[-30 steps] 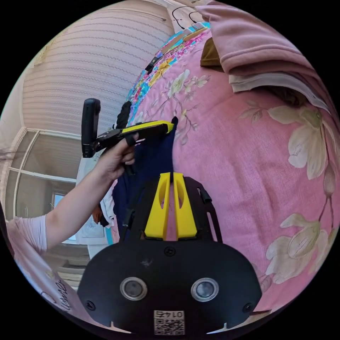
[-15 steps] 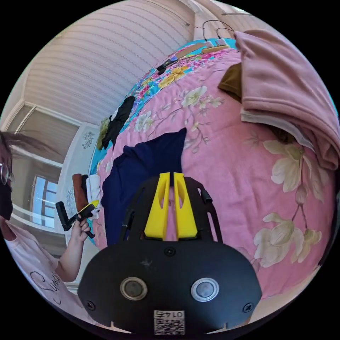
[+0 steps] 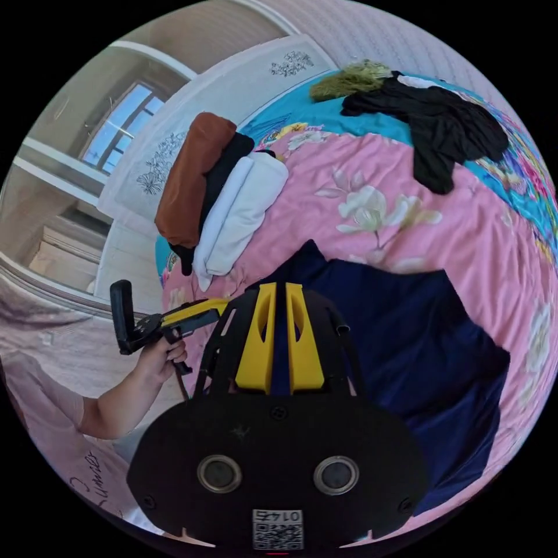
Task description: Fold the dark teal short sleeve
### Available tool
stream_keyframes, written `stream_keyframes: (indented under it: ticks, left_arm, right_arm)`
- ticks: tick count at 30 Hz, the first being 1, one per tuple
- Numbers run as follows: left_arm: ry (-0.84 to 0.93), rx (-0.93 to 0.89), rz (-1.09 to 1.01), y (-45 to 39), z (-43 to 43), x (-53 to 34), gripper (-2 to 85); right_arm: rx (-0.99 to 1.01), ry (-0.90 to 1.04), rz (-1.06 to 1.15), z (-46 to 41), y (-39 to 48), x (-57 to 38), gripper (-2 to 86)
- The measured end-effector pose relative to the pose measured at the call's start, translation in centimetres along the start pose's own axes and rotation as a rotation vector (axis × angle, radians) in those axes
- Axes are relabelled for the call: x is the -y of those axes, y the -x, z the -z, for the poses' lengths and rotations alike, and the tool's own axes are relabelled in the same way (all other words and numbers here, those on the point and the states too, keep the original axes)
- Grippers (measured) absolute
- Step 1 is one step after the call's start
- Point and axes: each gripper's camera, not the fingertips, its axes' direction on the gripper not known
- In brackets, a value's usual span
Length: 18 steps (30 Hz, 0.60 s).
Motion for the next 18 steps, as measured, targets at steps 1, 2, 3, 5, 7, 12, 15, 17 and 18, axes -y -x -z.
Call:
stream_keyframes:
  ticks: [1, 2, 3, 5, 7, 12, 15, 17, 18]
  left_arm:
    - [0.005, -0.014, 0.007, 0.3, -0.1, 0.2, 5.0]
    - [0.014, -0.057, 0.027, 1.0, -0.4, 0.6, 7.2]
    - [0.017, -0.110, 0.061, 1.8, -0.7, 0.9, 8.6]
    - [0.001, -0.163, 0.085, 2.6, -1.1, 1.2, 8.8]
    - [-0.004, -0.134, 0.104, 3.8, -1.8, 1.4, 6.5]
    - [-0.003, -0.136, 0.060, 6.0, 0.9, 1.4, 0.3]
    - [-0.063, -0.167, 0.066, 7.2, 3.9, 0.4, 0.2]
    - [-0.044, -0.092, 0.064, 7.7, 4.1, -0.2, 0.8]
    - [-0.018, -0.038, 0.073, 8.1, 3.6, -0.6, 2.0]
  right_arm:
    - [-0.055, 0.041, 0.027, -1.0, 0.9, 3.1, 3.8]
    - [-0.110, 0.080, 0.045, -2.0, 1.6, 5.9, 4.8]
    - [-0.137, 0.100, 0.046, -2.5, 1.8, 7.1, 5.1]
    - [-0.198, 0.177, 0.020, -4.4, 2.2, 11.0, 5.3]
    - [-0.223, 0.242, -0.004, -5.8, 2.3, 13.1, 3.2]
    - [-0.185, 0.258, 0.091, -5.1, 5.2, 17.3, 0.2]
    - [-0.067, 0.194, 0.192, -4.0, 7.9, 19.8, -0.1]
    - [-0.004, 0.195, 0.217, -4.9, 9.2, 21.7, -0.2]
    - [0.008, 0.209, 0.220, -5.4, 9.4, 22.2, -0.2]
